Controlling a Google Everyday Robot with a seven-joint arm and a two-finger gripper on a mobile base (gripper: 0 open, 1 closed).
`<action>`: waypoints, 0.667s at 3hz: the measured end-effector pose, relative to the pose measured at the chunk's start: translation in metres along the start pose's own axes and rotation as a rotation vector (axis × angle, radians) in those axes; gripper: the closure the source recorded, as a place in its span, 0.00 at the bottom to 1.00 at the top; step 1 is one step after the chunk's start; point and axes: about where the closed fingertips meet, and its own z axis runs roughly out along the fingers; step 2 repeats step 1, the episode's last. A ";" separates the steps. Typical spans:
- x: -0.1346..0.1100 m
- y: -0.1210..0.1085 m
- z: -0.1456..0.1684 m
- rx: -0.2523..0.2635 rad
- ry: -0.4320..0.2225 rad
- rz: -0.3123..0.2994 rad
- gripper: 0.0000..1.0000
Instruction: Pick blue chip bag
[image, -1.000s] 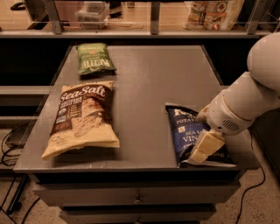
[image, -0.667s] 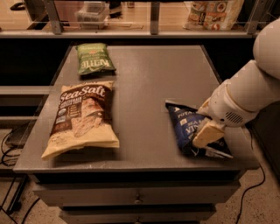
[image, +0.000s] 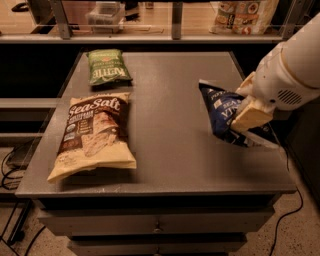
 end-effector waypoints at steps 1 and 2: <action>-0.003 -0.003 -0.005 0.011 -0.006 -0.003 1.00; -0.003 -0.003 -0.005 0.011 -0.006 -0.003 1.00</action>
Offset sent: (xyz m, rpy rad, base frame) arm 0.0000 0.0000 0.0000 0.0000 0.0000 0.0000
